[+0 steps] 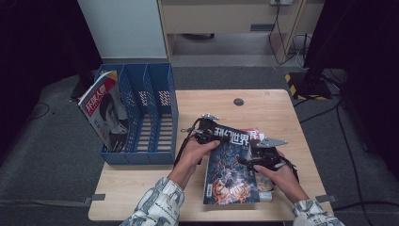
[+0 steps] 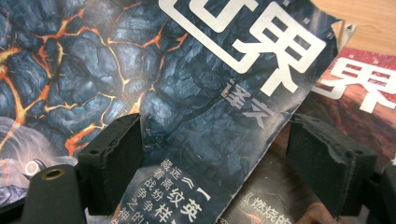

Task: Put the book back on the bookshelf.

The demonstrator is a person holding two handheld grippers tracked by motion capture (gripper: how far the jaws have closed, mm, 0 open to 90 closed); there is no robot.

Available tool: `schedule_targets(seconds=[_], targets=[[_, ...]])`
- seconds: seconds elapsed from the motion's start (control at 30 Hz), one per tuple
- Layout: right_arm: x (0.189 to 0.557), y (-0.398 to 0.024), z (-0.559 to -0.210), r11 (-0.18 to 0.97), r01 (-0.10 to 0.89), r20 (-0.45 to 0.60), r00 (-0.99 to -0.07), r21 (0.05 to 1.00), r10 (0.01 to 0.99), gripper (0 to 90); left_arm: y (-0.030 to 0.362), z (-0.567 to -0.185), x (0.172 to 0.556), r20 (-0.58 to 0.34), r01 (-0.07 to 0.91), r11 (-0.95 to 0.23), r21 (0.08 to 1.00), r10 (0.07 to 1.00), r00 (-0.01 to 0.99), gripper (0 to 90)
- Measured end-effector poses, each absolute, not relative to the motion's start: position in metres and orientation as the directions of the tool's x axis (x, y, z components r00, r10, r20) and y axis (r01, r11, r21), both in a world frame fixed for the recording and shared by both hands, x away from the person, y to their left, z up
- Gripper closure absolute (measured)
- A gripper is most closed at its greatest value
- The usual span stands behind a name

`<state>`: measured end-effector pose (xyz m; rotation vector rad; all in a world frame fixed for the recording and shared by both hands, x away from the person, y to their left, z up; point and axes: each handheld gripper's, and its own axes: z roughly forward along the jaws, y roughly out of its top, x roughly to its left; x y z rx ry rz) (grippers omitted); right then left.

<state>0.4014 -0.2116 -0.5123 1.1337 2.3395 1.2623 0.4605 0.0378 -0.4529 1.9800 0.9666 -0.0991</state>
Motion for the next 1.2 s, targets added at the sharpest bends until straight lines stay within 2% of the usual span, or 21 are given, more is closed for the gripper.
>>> schedule_targets(seconds=[0.47,0.77,1.2], targets=[[0.4,-0.213,-0.505,0.289,0.495,0.138,-0.66,0.819,0.739,19.5,0.04,-0.443,0.454,-0.413,0.638,-0.286,0.715,0.563,0.716,78.3],[0.399,-0.21,-0.505,0.304,0.481,0.122,-0.671,0.822,0.731,20.3,0.039,-0.436,0.455,-0.388,0.623,-0.347,0.701,0.547,0.742,77.6],[0.398,-0.213,-0.502,0.278,0.491,0.146,-0.662,0.825,0.735,19.8,0.04,-0.432,0.454,-0.422,0.641,-0.319,0.698,0.54,0.728,79.1]])
